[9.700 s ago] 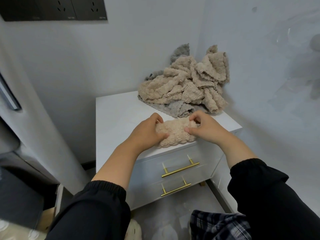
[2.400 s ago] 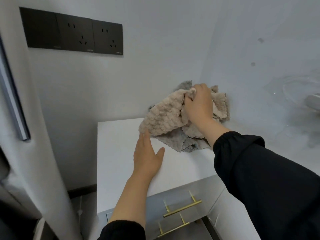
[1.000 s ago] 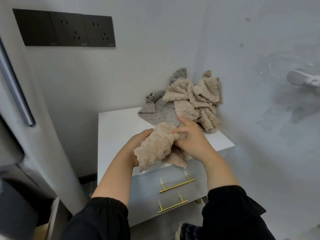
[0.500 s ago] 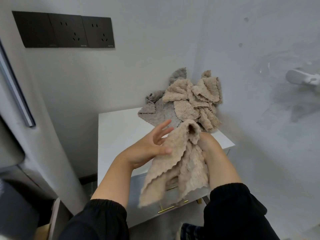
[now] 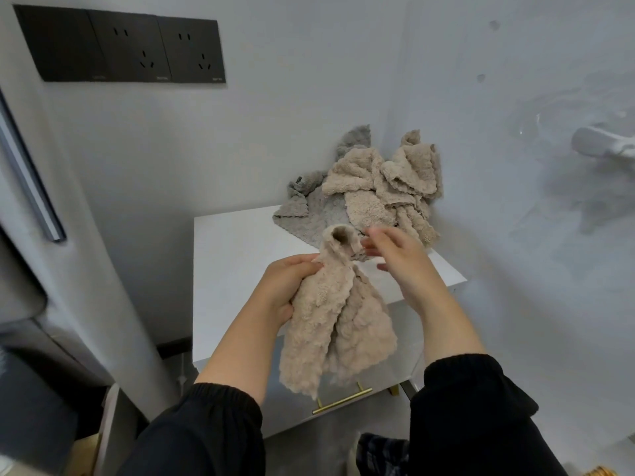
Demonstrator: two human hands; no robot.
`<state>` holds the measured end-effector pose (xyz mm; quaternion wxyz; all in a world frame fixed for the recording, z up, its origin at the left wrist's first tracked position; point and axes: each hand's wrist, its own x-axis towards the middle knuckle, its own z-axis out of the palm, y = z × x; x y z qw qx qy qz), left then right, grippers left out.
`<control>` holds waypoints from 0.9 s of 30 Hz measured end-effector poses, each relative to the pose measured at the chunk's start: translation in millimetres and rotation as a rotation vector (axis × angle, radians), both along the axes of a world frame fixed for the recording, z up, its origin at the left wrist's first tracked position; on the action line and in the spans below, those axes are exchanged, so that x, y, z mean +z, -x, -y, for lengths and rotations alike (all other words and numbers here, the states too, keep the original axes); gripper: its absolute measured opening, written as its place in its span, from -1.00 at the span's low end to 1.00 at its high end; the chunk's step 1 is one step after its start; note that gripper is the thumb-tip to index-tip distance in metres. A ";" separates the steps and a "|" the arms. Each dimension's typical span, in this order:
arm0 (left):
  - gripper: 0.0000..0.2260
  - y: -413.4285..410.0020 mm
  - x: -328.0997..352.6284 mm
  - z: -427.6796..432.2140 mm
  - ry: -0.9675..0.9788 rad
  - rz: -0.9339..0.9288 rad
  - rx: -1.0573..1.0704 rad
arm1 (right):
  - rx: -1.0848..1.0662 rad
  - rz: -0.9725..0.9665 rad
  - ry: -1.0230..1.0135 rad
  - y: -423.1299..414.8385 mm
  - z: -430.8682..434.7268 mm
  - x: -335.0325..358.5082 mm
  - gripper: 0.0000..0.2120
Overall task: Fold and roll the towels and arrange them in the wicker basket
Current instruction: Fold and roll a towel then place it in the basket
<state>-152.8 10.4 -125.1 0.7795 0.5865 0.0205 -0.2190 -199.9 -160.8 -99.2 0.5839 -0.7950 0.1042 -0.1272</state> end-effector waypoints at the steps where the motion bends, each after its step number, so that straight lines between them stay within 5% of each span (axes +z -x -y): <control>1: -0.85 -0.8 -0.3 -0.4 0.012 -0.017 -0.012 | 0.094 -0.005 -0.016 1.1 0.3 0.0 -0.67; 5: -0.78 0.2 -0.4 0.3 0.026 -0.057 -0.117 | 0.269 0.014 0.003 1.9 -3.5 -2.9 -0.45; 11: -0.82 5.4 2.9 0.9 -0.020 -0.082 -0.230 | 0.191 0.099 -0.023 0.1 -7.5 -0.8 -0.88; 15: -0.84 5.7 -1.7 5.0 -0.317 0.208 -0.007 | -0.140 0.157 -0.037 -5.5 -3.0 -2.3 -0.84; 18: -0.85 11.9 7.2 6.1 -0.316 0.427 0.020 | -0.317 0.191 -0.002 -5.6 2.7 -2.6 -0.71; 23: -0.40 26.6 12.4 16.3 -0.507 0.621 -0.241 | -0.348 0.168 -0.078 -3.9 -0.3 1.6 -0.69; 27: -0.69 37.9 6.2 34.0 -0.609 0.758 -0.164 | -0.243 0.115 0.008 -0.2 -6.6 8.0 -0.76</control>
